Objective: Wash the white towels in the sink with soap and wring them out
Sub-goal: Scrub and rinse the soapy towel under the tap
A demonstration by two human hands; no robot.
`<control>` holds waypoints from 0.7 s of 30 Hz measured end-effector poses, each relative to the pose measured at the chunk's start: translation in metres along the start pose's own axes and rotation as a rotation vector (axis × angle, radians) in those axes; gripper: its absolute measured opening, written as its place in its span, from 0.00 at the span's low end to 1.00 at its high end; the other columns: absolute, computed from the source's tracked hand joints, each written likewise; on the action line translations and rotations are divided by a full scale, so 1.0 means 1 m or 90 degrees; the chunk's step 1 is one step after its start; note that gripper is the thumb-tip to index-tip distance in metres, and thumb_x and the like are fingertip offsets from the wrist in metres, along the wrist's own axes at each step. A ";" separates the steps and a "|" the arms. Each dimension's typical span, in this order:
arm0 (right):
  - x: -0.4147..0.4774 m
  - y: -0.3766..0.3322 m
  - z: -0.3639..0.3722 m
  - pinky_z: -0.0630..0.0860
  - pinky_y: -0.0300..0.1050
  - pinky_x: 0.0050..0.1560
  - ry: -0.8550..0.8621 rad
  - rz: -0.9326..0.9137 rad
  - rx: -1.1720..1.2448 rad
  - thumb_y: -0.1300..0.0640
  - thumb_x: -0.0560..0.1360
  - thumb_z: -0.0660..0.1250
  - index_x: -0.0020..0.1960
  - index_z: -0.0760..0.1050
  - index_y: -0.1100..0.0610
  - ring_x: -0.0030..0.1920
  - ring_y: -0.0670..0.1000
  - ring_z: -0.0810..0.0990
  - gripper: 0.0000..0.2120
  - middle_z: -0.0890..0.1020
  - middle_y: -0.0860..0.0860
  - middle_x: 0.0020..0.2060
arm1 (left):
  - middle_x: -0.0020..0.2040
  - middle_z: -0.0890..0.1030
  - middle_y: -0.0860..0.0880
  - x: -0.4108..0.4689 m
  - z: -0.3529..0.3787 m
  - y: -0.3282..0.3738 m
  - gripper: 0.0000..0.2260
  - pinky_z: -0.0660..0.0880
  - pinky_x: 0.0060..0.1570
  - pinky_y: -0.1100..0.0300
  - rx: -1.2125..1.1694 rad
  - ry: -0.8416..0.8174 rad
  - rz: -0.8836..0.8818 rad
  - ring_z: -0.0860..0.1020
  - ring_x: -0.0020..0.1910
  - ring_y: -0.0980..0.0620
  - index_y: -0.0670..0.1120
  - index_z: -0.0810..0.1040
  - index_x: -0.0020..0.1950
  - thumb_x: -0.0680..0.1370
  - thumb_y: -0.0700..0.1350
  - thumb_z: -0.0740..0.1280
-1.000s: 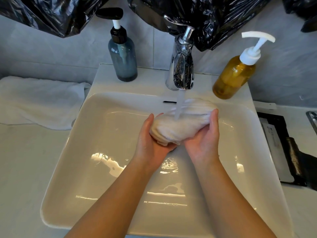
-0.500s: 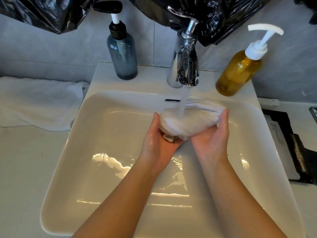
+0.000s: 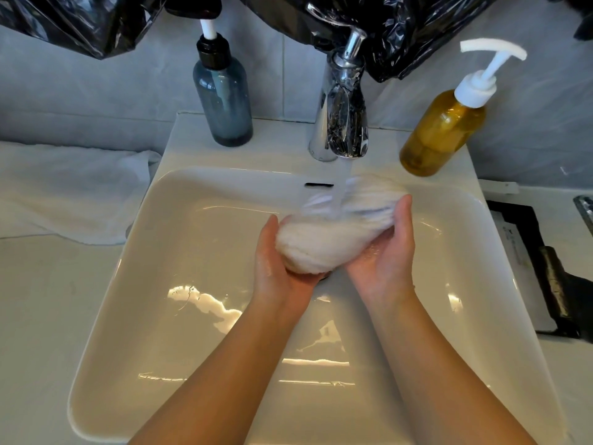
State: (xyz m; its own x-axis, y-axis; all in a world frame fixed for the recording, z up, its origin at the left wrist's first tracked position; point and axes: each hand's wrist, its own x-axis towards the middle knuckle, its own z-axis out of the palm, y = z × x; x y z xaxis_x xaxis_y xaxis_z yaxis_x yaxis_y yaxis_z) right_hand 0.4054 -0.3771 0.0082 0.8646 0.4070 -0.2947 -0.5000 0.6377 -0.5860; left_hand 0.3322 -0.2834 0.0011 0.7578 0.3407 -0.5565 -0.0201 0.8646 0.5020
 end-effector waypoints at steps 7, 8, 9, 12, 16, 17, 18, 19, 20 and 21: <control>-0.002 0.006 0.003 0.75 0.54 0.65 -0.020 0.030 -0.040 0.36 0.76 0.57 0.66 0.76 0.56 0.64 0.56 0.79 0.30 0.82 0.57 0.61 | 0.30 0.78 0.49 0.000 -0.005 0.003 0.19 0.75 0.28 0.62 0.025 0.028 0.067 0.78 0.28 0.51 0.47 0.78 0.30 0.79 0.45 0.57; -0.002 0.007 0.004 0.73 0.56 0.67 -0.021 0.038 -0.036 0.36 0.76 0.57 0.67 0.75 0.56 0.65 0.57 0.78 0.31 0.81 0.58 0.63 | 0.28 0.76 0.50 -0.001 -0.005 0.003 0.19 0.73 0.26 0.63 0.033 0.035 0.080 0.76 0.26 0.51 0.47 0.76 0.29 0.78 0.44 0.57; -0.002 0.008 0.004 0.71 0.57 0.69 -0.023 0.048 -0.035 0.35 0.76 0.56 0.69 0.74 0.57 0.66 0.57 0.78 0.32 0.80 0.58 0.64 | 0.27 0.75 0.51 -0.002 -0.004 0.003 0.16 0.72 0.25 0.64 0.043 0.044 0.092 0.76 0.26 0.51 0.47 0.75 0.31 0.78 0.44 0.57; -0.001 0.011 0.003 0.72 0.57 0.68 -0.017 0.098 -0.038 0.34 0.77 0.54 0.72 0.71 0.57 0.66 0.58 0.78 0.34 0.80 0.59 0.64 | 0.35 0.78 0.51 -0.005 -0.003 0.008 0.08 0.73 0.35 0.61 0.071 0.085 0.136 0.78 0.37 0.51 0.48 0.77 0.43 0.77 0.47 0.60; -0.003 0.016 0.006 0.77 0.58 0.62 -0.012 0.172 -0.040 0.35 0.79 0.54 0.72 0.71 0.56 0.63 0.59 0.80 0.32 0.81 0.59 0.63 | 0.40 0.80 0.50 -0.016 -0.010 0.019 0.08 0.73 0.45 0.55 0.098 0.094 0.136 0.79 0.41 0.51 0.50 0.79 0.46 0.78 0.48 0.61; -0.005 0.018 0.008 0.76 0.58 0.62 -0.016 0.187 -0.043 0.35 0.79 0.53 0.71 0.72 0.57 0.63 0.59 0.80 0.32 0.81 0.60 0.62 | 0.38 0.81 0.50 -0.020 -0.014 0.023 0.09 0.74 0.44 0.55 0.103 0.094 0.134 0.80 0.39 0.51 0.50 0.79 0.43 0.78 0.47 0.61; -0.007 0.021 0.011 0.75 0.58 0.64 -0.015 0.202 -0.049 0.35 0.79 0.54 0.71 0.73 0.57 0.63 0.59 0.80 0.32 0.81 0.60 0.62 | 0.37 0.81 0.51 -0.024 -0.017 0.027 0.10 0.75 0.43 0.56 0.106 0.094 0.132 0.80 0.38 0.52 0.51 0.80 0.41 0.78 0.47 0.60; -0.008 0.024 0.014 0.73 0.59 0.66 -0.013 0.213 -0.055 0.35 0.79 0.55 0.70 0.73 0.57 0.64 0.59 0.79 0.32 0.81 0.60 0.63 | 0.37 0.81 0.51 -0.028 -0.019 0.031 0.12 0.76 0.41 0.57 0.108 0.092 0.134 0.81 0.37 0.53 0.51 0.80 0.39 0.78 0.47 0.60; -0.010 0.027 0.018 0.70 0.61 0.69 -0.011 0.223 -0.056 0.35 0.78 0.57 0.71 0.72 0.58 0.66 0.60 0.78 0.33 0.80 0.61 0.64 | 0.37 0.82 0.51 -0.032 -0.022 0.034 0.12 0.76 0.40 0.57 0.110 0.092 0.136 0.82 0.37 0.53 0.51 0.81 0.39 0.79 0.47 0.60; -0.011 0.030 0.020 0.67 0.63 0.71 -0.010 0.228 -0.057 0.35 0.76 0.59 0.72 0.71 0.58 0.68 0.60 0.76 0.34 0.78 0.61 0.66 | 0.38 0.83 0.51 -0.035 -0.024 0.036 0.12 0.77 0.40 0.57 0.113 0.091 0.135 0.82 0.38 0.53 0.51 0.81 0.40 0.79 0.47 0.60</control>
State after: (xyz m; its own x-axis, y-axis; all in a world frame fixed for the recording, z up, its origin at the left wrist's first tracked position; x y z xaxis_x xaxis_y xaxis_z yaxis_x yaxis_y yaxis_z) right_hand 0.3800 -0.3497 0.0091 0.6345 0.6044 -0.4818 -0.7637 0.3942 -0.5113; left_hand 0.2887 -0.2550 0.0228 0.6487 0.5664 -0.5084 -0.0438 0.6946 0.7180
